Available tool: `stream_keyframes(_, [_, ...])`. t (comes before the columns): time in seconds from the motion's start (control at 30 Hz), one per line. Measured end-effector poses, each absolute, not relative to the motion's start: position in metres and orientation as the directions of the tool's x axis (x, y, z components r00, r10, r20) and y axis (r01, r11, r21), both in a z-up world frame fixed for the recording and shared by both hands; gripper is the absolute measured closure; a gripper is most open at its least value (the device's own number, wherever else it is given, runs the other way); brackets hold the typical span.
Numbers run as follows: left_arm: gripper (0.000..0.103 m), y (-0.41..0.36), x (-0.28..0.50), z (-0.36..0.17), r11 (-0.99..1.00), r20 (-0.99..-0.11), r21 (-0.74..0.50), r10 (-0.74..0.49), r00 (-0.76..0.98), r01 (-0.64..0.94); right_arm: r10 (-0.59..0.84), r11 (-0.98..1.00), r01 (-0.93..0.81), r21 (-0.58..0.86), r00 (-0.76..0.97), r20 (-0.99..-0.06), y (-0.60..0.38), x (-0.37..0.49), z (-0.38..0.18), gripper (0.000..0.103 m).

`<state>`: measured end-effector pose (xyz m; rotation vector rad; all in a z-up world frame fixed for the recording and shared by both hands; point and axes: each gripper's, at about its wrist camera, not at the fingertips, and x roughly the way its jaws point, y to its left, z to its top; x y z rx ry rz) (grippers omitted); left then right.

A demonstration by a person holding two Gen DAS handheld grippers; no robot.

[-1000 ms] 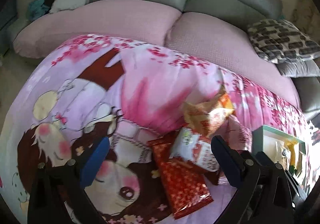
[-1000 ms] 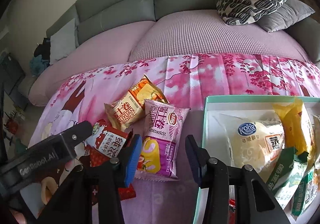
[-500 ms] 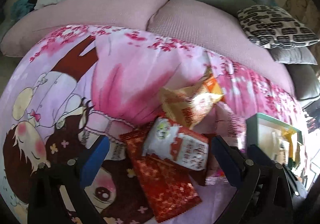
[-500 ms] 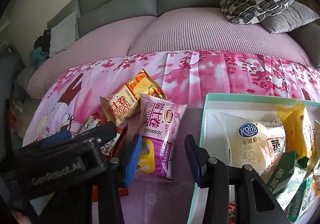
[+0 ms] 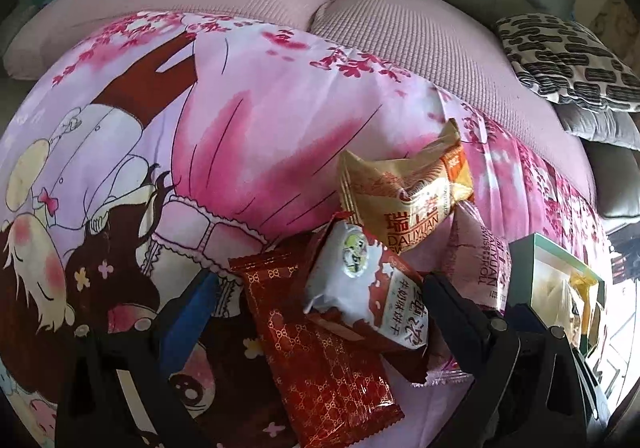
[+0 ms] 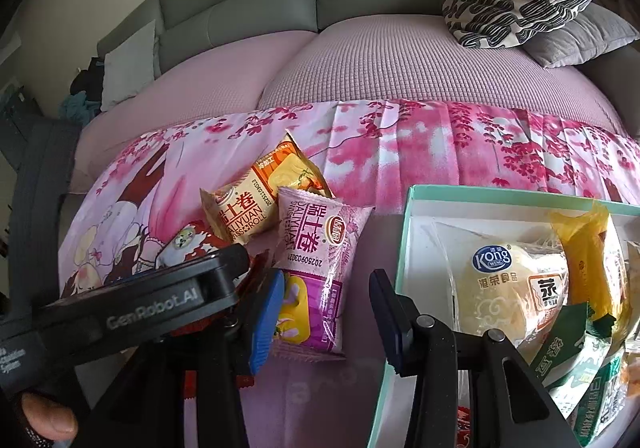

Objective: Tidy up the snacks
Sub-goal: 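Grasp the red-white milk biscuit pack with the left tool while the right tool grasps the purple-white bag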

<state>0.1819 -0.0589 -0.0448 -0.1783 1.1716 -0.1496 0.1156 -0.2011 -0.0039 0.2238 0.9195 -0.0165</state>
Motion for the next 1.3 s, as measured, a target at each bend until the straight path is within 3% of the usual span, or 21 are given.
stream_keyframes(0.53, [0.002,-0.022,0.169,-0.031,0.986,-0.903,-0.165,-0.134,0.409,-0.040,0.084,0.977,0.107,0.186,0.605,-0.791,-0.201,0.116,-0.004,0.055])
stream_keyframes(1.1, [0.002,0.018,0.152,-0.029,0.975,-0.903,-0.196,-0.138,0.407,-0.104,0.084,0.983,0.081,0.164,0.597,-0.798,-0.194,0.117,-0.007,0.051])
stream_keyframes(1.3, [0.002,0.035,0.149,-0.028,0.975,-0.913,-0.147,-0.068,0.401,-0.168,0.101,0.984,0.062,0.167,0.581,-0.808,-0.189,0.119,-0.011,0.049])
